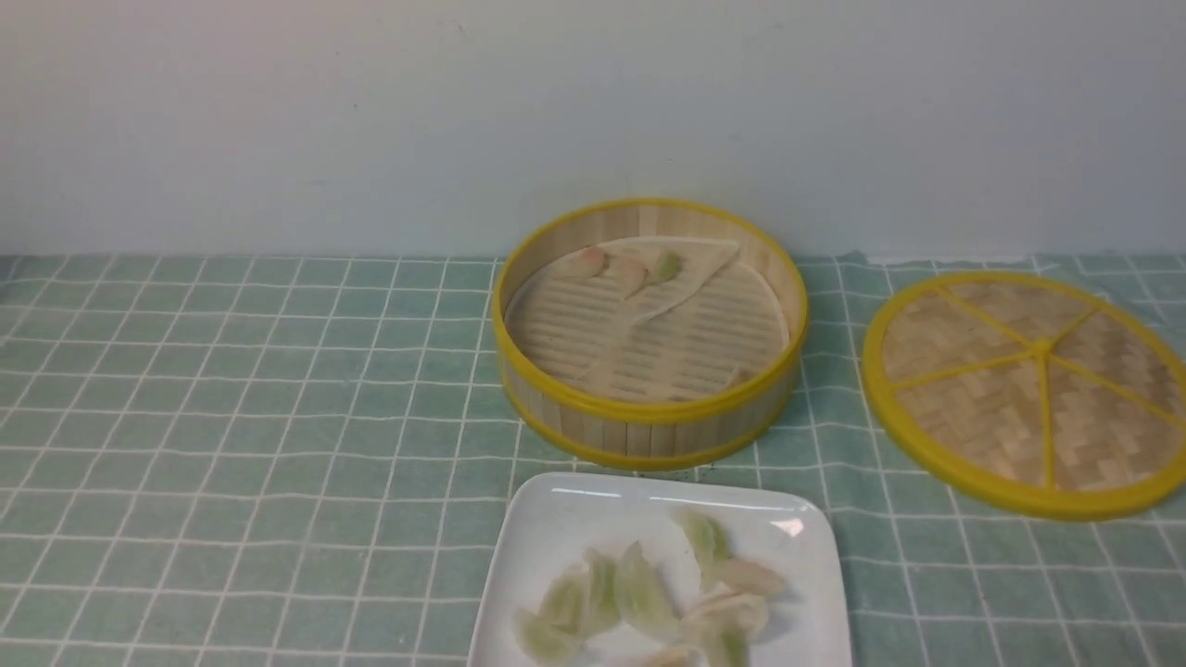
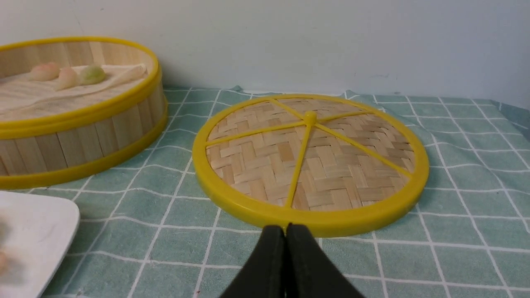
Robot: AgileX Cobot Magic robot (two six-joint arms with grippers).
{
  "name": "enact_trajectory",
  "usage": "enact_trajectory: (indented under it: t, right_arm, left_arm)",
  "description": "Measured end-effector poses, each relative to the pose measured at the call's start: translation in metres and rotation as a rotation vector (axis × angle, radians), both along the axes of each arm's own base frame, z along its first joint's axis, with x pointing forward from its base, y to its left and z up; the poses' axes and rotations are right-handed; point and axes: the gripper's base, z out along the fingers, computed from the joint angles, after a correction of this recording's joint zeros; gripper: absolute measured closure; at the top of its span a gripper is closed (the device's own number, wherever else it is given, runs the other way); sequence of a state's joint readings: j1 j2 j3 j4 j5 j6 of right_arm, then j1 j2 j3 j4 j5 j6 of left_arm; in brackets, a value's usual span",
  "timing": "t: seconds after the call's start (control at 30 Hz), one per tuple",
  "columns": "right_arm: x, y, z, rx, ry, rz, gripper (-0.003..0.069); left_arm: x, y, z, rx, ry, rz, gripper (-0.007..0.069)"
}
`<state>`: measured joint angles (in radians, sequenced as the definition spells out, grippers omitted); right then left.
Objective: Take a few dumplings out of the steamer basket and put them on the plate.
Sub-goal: Use the left arm to grab a dumpling from the steamer
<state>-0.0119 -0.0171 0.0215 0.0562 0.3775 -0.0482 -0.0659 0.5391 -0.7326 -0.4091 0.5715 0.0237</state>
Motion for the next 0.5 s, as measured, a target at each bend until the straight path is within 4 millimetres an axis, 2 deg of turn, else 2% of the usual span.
enact_trajectory:
  t: [0.03, 0.07, 0.1, 0.17, 0.23, 0.43, 0.5]
  right_arm:
    - [0.0, 0.0, 0.0, -0.002, 0.0, 0.0, 0.0673]
    - [0.0, 0.0, 0.0, -0.002, 0.0, 0.0, 0.0673]
    - [0.0, 0.0, 0.0, -0.002, 0.0, 0.0, 0.0673]
    - [0.0, 0.0, 0.0, -0.002, 0.0, 0.0, 0.0673]
    - [0.0, 0.0, 0.0, -0.002, 0.0, 0.0, 0.0673]
    - [0.0, 0.0, 0.0, -0.002, 0.0, 0.0, 0.0673]
    - [0.0, 0.0, 0.0, -0.002, 0.0, 0.0, 0.0673]
  left_arm:
    - [0.013, -0.005, 0.005, 0.054, 0.122, -0.06, 0.0631]
    - [0.02, -0.006, 0.004, 0.072, 0.16, -0.075, 0.0631]
    - [0.037, -0.01, 0.01, 0.135, 0.27, -0.147, 0.0631]
    - [0.065, -0.016, 0.005, 0.218, 0.428, -0.252, 0.0631]
    - [0.093, -0.021, 0.001, 0.273, 0.488, -0.337, 0.0631]
    - [0.157, -0.049, -0.016, 0.383, 0.463, -0.53, 0.0631]
    - [0.169, -0.057, -0.019, 0.396, 0.446, -0.548, 0.0631]
